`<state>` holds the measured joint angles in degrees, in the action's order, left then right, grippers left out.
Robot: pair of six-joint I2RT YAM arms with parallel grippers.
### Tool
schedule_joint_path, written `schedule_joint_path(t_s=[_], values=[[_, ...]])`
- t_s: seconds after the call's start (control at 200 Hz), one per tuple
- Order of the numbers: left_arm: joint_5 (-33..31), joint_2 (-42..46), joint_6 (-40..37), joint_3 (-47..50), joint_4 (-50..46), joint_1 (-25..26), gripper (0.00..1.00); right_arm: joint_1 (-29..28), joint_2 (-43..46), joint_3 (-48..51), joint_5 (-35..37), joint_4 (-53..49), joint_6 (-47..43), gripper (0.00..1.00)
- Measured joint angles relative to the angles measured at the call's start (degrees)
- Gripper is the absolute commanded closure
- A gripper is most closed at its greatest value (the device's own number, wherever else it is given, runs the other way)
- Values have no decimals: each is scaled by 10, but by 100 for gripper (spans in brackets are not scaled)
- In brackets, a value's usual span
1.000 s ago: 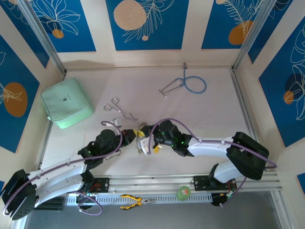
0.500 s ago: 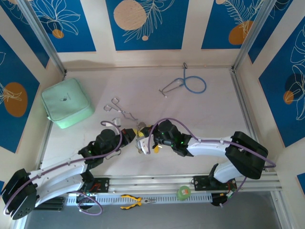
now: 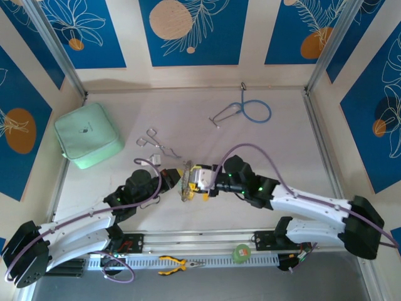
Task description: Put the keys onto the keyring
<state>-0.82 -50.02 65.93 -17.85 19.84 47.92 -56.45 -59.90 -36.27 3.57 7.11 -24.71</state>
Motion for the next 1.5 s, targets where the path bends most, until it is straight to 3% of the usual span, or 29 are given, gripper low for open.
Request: schedule_joint_path(t_s=[0.155, 0.24, 0.33, 0.515, 0.795, 1.055, 1.5], values=[[8, 0, 0, 0, 10, 0, 100, 45, 35, -57, -6, -107, 406, 71], [12, -1, 0, 0, 13, 0, 100, 99, 24, -58, -57, -126, 603, 68], [18, -2, 1, 0, 17, 0, 100, 127, 1, -33, -102, -108, 760, 59], [23, -4, 9, 0, 20, 0, 100, 131, -56, -2, -168, -36, 958, 58], [28, -4, 17, 0, 21, 0, 100, 128, -110, 5, -201, 65, 1064, 63], [34, -4, 17, 0, 23, 0, 100, 125, -155, 4, -207, 104, 1073, 64], [34, -5, 18, 0, 29, 0, 100, 125, -191, -7, -231, 160, 1080, 79]])
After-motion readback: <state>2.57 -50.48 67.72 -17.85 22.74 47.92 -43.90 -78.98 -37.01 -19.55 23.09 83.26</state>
